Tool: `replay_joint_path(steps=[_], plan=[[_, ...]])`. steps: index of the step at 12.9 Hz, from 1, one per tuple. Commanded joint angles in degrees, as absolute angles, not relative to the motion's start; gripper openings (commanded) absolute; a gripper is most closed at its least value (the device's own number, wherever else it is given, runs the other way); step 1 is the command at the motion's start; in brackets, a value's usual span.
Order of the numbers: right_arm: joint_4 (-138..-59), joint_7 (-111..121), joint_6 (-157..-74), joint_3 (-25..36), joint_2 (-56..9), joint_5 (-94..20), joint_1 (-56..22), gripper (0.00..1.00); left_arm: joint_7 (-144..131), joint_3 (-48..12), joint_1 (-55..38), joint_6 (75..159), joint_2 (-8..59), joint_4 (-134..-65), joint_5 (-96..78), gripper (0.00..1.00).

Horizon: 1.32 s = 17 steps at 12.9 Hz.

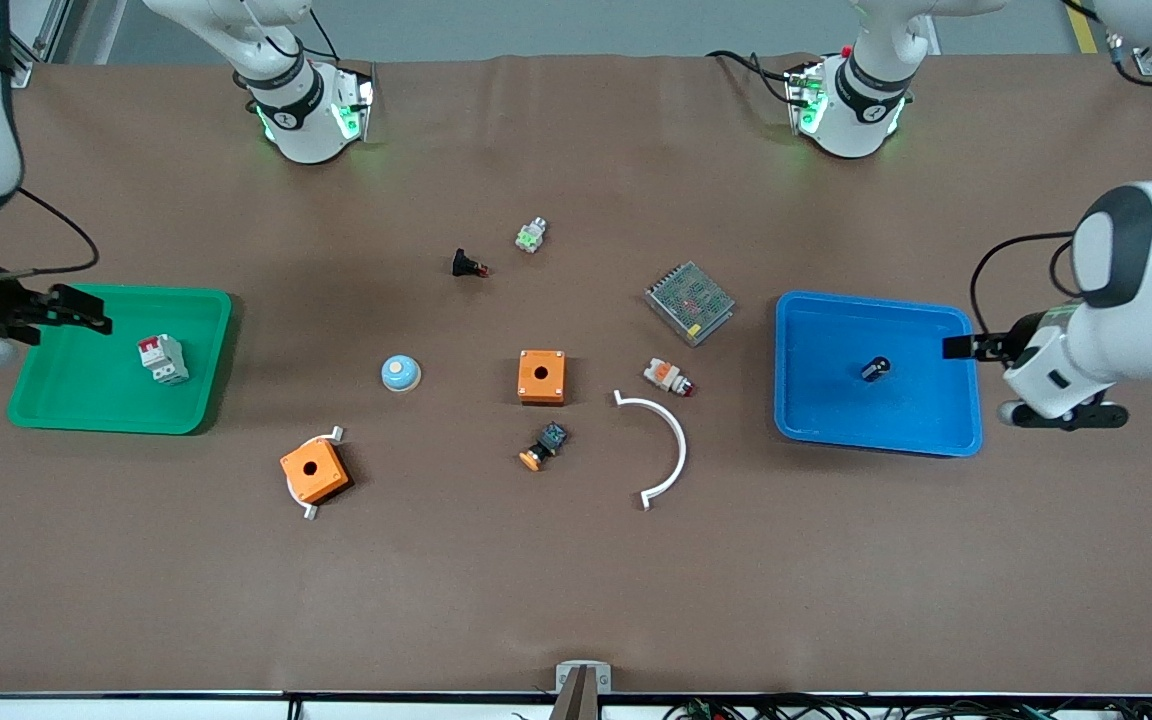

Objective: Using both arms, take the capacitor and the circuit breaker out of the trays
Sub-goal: 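Reach the left gripper to the capacitor while the right gripper reaches the breaker, then close the left gripper on the capacitor while the right gripper grasps the breaker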

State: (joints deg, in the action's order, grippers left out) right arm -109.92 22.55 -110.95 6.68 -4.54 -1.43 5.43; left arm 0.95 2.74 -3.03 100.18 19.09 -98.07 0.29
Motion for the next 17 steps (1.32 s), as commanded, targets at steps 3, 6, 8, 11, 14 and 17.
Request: replay_joint_path(steps=[3, 6, 8, 11, 14, 17], plan=[[-119.3, 32.9, -122.5, 6.2, -8.3, -0.6, 7.6, 0.99, 0.5, 0.9, -4.0, 107.8, 27.5, -98.0, -3.5, 1.00], [-120.4, 33.4, -124.5, 6.2, -10.2, 4.0, 7.6, 0.99, -1.1, 0.9, -5.2, 113.7, 29.4, -102.7, -2.8, 1.00], [-122.0, 33.7, -126.9, 6.2, -11.0, 5.8, 8.3, 0.99, -1.1, 0.9, -4.8, 117.1, 29.4, -106.3, -2.6, 1.00], [-126.5, 36.9, -136.5, 6.2, -12.9, 7.2, 11.1, 0.97, -1.1, 1.0, -4.6, 119.6, 29.0, -109.6, -2.6, 1.00], [-127.0, 39.1, -139.2, 6.1, -16.4, 7.2, 13.2, 0.95, -1.1, 1.0, -4.3, 119.9, 27.9, -112.5, -1.2, 0.97], [-128.1, 39.1, -141.3, 6.0, -18.0, 7.1, 13.2, 0.95, -1.1, 1.0, -4.1, 121.6, 26.7, -115.0, -1.0, 0.77]])
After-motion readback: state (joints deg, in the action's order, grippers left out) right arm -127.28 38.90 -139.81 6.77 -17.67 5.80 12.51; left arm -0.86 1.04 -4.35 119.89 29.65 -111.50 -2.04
